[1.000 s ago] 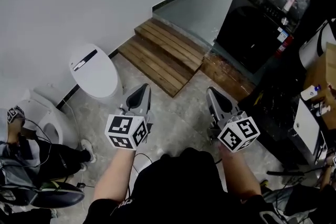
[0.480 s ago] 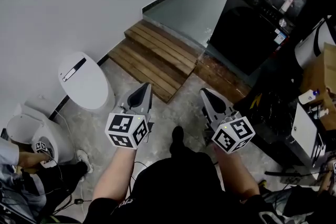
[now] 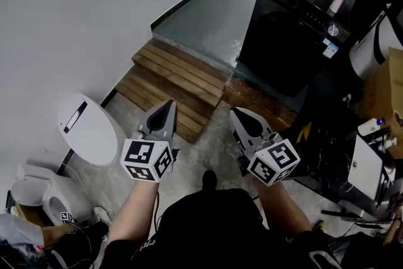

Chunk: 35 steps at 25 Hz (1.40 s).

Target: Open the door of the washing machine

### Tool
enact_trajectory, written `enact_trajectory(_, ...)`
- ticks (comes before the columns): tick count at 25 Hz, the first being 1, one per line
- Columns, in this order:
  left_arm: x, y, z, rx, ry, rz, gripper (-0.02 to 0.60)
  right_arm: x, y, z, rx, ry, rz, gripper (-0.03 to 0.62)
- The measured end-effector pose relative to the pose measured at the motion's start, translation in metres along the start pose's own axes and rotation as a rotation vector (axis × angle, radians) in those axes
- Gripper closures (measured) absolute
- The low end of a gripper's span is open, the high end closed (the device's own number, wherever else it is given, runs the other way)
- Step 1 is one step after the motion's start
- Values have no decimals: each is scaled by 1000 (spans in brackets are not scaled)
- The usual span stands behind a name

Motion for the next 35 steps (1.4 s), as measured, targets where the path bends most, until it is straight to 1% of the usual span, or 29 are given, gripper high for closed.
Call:
enact_trajectory(3, -8, 40, -2, 10, 4, 3, 577, -10, 16, 30, -5, 11, -1, 599)
enact_trajectory(7, -10, 80, -6, 18, 3, -3, 577, -15, 32, 60, -4, 16, -22, 599)
enact_trajectory(11, -7, 112, -18, 10, -41, 0, 577, -16, 47, 80, 8, 19, -57, 599)
enact_trajectory(13, -5, 129, -21, 19, -57, 4, 577, -18, 51, 87, 20, 9, -68, 599)
enact_trajectory(16, -3, 158, -24, 49, -75, 14, 577, -20, 55, 104, 57, -9, -78, 599)
enact_trajectory(20, 0, 209, -28, 98, -94, 20, 577, -26, 64, 138, 134, -10, -71, 599)
enact_trajectory(22, 0, 238, -26, 133, -89, 17, 577, -32, 69, 158, 173, -9, -60, 599)
enact_trajectory(27, -12, 321, -27, 239, -50, 24, 577, -53, 95, 213, 265, -7, -20, 599)
enact_trajectory(32, -28, 402, -31, 370, 1, 18, 577, -70, 127, 265, 376, 25, 14, 599)
enact_trajectory(35, -30, 445, -32, 431, 17, 4, 577, -80, 146, 296, 426, 43, 32, 599)
Point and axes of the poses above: the fingertips, and each gripper's own axes: y forward along the fingers, z to its right, x out of its underside, the point moved 7 cm from there along -y, backward along the fingers, and after that the axes turned 9 degrees about y, right-handed, at the moved point
